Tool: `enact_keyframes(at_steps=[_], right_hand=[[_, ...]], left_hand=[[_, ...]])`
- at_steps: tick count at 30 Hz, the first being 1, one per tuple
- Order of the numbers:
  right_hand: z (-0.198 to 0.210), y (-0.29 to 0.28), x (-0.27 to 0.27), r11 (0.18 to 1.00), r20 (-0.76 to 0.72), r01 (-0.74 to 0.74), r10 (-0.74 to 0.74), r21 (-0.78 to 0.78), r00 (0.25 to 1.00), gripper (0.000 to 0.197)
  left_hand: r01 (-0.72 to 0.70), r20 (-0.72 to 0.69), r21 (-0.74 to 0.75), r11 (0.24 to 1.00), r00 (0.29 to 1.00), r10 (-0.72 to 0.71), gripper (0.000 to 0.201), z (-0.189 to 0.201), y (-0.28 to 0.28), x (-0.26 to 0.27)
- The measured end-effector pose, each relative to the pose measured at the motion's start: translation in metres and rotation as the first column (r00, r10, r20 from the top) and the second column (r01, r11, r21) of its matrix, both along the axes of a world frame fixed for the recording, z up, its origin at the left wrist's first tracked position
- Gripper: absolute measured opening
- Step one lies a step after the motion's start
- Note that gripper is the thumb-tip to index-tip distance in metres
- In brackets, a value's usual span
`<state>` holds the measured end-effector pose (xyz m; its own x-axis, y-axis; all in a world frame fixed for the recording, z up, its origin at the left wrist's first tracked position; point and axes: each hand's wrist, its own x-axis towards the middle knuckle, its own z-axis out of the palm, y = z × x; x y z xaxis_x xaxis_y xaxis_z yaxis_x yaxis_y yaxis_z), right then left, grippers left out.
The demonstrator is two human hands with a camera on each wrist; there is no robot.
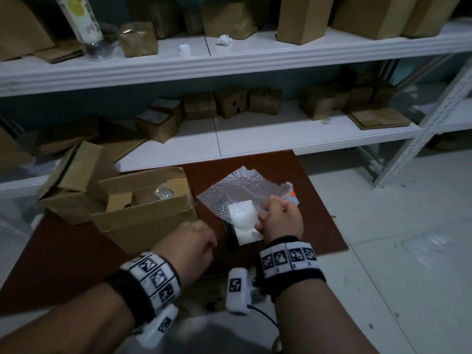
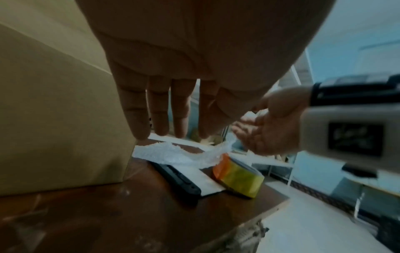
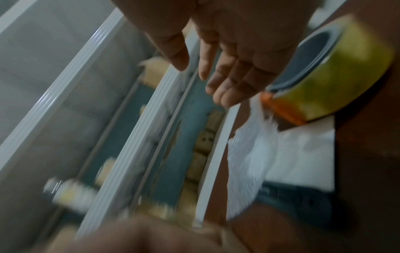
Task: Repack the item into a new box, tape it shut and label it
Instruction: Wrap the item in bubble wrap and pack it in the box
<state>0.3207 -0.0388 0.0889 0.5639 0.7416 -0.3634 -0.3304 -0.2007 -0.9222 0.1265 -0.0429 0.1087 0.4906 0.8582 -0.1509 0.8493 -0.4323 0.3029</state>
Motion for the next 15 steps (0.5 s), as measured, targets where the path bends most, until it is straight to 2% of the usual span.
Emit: enact_keyframes(at_steps=[2,4,6,8,10,12,14,15], right_hand=[[0.001,-0.005,0.021,0.997,-0.057,0.079,-0.08,-0.021,0.995,0.019],[-0.002,-0.008,0.032,0.989,-0.083,0.141,-0.144,-0.049,0.986,0.027],[-0.002,-0.009,0.034,0.983,-0.149,0.163,-0.174,-0.08,0.973,0.025],[0.0,-0.009,0.035,0.987,-0.217,0.142,-0.156,-0.078,0.964,0.028],[0.005,-0.007,0.037,0.993,-0.272,0.104,-0.117,-0.059,0.955,0.036],[0.009,-0.007,0.036,0.998,-0.304,0.052,-0.059,-0.033,0.951,0.034],[0.01,-0.005,0.031,0.997,-0.27,0.046,-0.062,-0.065,0.961,0.025],[0.008,-0.003,0.029,0.994,-0.272,0.064,-0.085,-0.085,0.958,0.023]], left_hand=[[0.022,-0.078,-0.035,0.999,0.997,-0.025,0.034,-0.004,0.012,0.019],[0.075,-0.229,-0.063,0.995,0.969,-0.088,0.04,-0.008,0.024,0.042],[0.162,-0.407,-0.081,0.983,0.896,-0.181,0.045,-0.017,0.034,0.064],[0.201,-0.527,-0.116,0.973,0.818,-0.232,0.051,-0.029,0.042,0.08],[0.212,-0.594,-0.13,0.969,0.766,-0.247,0.055,-0.041,0.05,0.09],[0.23,-0.63,-0.118,0.966,0.735,-0.252,0.057,-0.049,0.057,0.095],[0.227,-0.629,-0.109,0.968,0.738,-0.244,0.063,-0.05,0.062,0.097],[0.205,-0.603,-0.095,0.974,0.767,-0.22,0.068,-0.046,0.065,0.097]])
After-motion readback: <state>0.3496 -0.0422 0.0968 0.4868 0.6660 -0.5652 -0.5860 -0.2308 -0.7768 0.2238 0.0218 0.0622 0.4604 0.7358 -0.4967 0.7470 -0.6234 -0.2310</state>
